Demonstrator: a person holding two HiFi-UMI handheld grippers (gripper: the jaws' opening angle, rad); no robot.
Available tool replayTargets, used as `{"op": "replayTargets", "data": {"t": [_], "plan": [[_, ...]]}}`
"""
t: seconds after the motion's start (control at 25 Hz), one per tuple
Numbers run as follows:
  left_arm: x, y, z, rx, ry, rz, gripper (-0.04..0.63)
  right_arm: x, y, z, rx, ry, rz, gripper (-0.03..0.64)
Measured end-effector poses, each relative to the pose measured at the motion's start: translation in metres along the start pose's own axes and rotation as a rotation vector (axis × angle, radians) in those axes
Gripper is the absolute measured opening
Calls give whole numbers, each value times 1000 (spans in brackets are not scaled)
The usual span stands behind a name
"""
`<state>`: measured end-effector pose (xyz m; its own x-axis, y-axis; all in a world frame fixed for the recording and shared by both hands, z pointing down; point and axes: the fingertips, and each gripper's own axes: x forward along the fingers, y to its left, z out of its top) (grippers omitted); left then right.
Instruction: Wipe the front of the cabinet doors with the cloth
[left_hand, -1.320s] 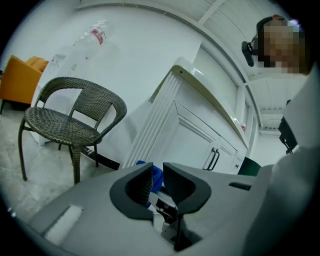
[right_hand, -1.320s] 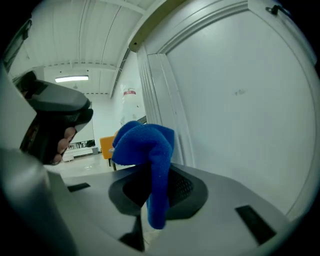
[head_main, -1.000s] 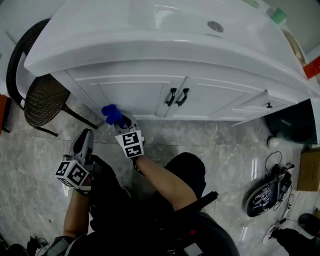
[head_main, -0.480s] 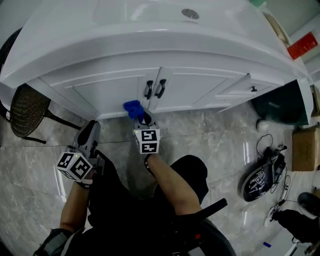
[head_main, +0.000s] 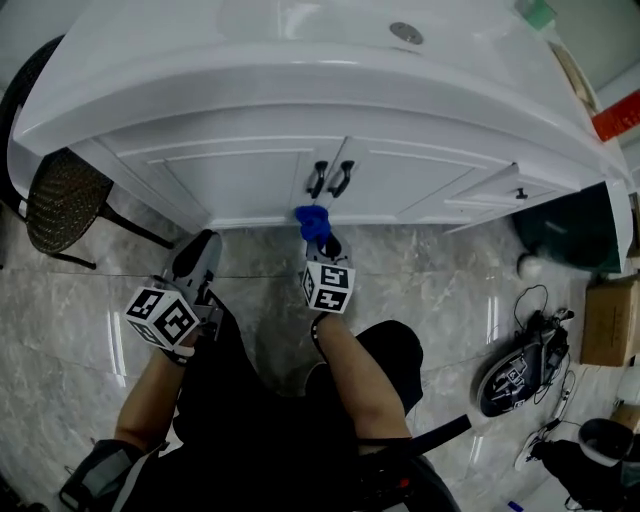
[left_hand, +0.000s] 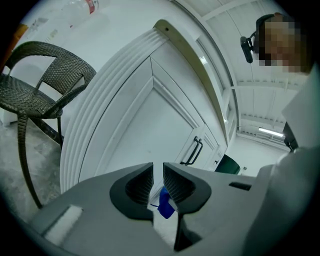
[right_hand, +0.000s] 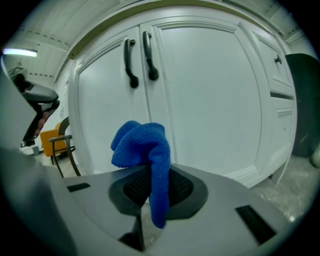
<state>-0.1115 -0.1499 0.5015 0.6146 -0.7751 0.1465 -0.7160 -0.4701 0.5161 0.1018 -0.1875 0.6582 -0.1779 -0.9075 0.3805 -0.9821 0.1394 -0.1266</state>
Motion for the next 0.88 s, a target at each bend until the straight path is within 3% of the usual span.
{"op": "replayTargets", "data": {"t": [0.12, 0.28, 0.52, 0.68, 0.88], "plan": [[-3, 3, 1, 3, 2, 1, 63, -3, 39, -10, -83, 11, 110, 52], [-21, 17, 10, 6, -26, 49, 63, 2, 127, -8, -180, -2, 316, 52], [-71, 47, 32, 52, -69, 182, 63, 18, 246, -6, -175, -21, 547, 52], [-116, 65, 40, 58, -92, 282, 63, 40, 287, -14, -175, 5, 597, 52], [-149, 82, 41, 43, -123, 364, 63, 64, 283, -10, -148, 11, 550, 52]]}}
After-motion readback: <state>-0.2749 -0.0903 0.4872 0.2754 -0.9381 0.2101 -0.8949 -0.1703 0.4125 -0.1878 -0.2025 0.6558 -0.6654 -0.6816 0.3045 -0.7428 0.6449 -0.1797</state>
